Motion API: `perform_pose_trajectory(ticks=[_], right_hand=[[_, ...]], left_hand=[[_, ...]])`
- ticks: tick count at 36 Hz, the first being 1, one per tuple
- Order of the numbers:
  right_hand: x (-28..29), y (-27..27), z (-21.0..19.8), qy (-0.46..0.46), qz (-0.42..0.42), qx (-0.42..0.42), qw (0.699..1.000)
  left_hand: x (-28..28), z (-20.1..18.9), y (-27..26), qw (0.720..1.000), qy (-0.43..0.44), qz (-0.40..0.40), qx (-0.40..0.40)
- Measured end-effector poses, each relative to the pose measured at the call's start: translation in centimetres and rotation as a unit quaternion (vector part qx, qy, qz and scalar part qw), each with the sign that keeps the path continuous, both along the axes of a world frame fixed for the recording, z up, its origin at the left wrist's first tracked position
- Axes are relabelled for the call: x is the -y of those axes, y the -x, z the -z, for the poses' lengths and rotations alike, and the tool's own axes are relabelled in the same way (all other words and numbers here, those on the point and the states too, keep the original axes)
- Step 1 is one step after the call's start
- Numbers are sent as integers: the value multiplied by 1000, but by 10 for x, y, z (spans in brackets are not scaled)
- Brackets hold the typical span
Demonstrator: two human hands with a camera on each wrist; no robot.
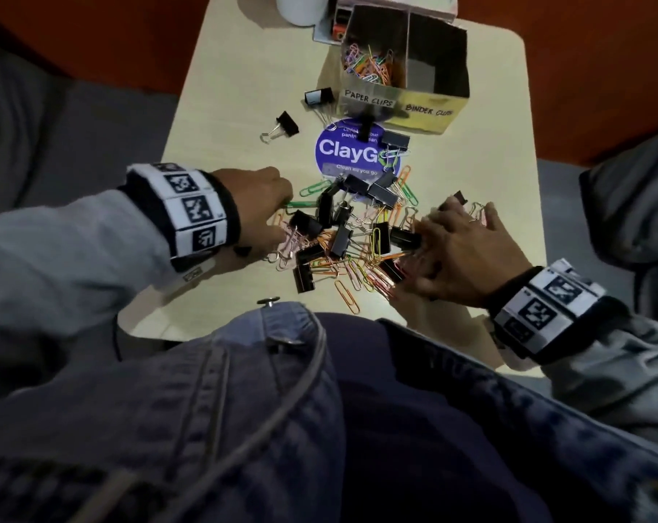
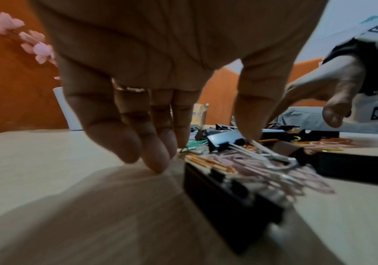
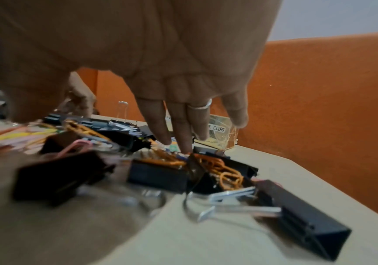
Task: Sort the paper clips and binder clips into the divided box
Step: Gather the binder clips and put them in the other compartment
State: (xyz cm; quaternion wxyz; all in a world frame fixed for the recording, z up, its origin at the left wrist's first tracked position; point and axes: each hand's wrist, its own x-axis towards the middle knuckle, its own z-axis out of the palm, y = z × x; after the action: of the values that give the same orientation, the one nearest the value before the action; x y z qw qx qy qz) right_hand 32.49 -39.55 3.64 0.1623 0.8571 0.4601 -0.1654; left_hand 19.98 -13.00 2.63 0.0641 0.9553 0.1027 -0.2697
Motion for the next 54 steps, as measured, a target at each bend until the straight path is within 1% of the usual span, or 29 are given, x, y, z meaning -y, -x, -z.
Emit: perform_pose_trajectory(ticks=[3, 5, 10, 13, 15, 18, 22, 26, 30, 36, 40, 43, 45, 50, 54], right_hand=[[3, 12, 12, 33, 8, 30, 999], [3, 22, 16, 37, 18, 39, 998], [-3, 26, 13, -29, 51, 19, 998], [-4, 20, 12, -51, 50, 8, 997], [-4, 14, 10, -51, 56, -1, 997], [-4, 7, 6, -35, 32, 11, 999], [-12, 0, 2, -25, -4, 35, 999], [-16, -9, 2, -34, 17, 45, 998], [-15, -17, 5, -16, 22, 67, 997], [-31, -18, 6, -8, -2, 38, 999], [-38, -21, 11, 0, -22, 48, 999], [-41, -23, 11, 0, -34, 53, 998], [-45, -25, 11, 0, -39, 54, 998], [-53, -33, 8, -8, -15, 43, 999], [-57, -41, 3, -21, 49, -2, 999]], left_hand=[[3, 1, 15, 1000, 10, 4, 11], [7, 4, 20, 1000, 4, 3, 11], [13, 9, 24, 998, 14, -49, 41], [18, 9, 24, 994, 3, -63, 87], [18, 10, 20, 994, -1, -64, 89], [15, 11, 9, 996, -4, -57, 65], [14, 12, -5, 995, 2, -57, 80], [13, 11, -17, 995, 0, -61, 80], [12, 15, -24, 995, 10, -63, 75], [15, 18, -39, 992, 34, -55, 110], [17, 23, -49, 990, 54, -74, 110], [14, 20, -55, 993, 22, -47, 102], [12, 17, -58, 994, 19, -35, 103], [11, 14, -63, 995, 17, -20, 93], [12, 11, -67, 997, 17, -2, 73]])
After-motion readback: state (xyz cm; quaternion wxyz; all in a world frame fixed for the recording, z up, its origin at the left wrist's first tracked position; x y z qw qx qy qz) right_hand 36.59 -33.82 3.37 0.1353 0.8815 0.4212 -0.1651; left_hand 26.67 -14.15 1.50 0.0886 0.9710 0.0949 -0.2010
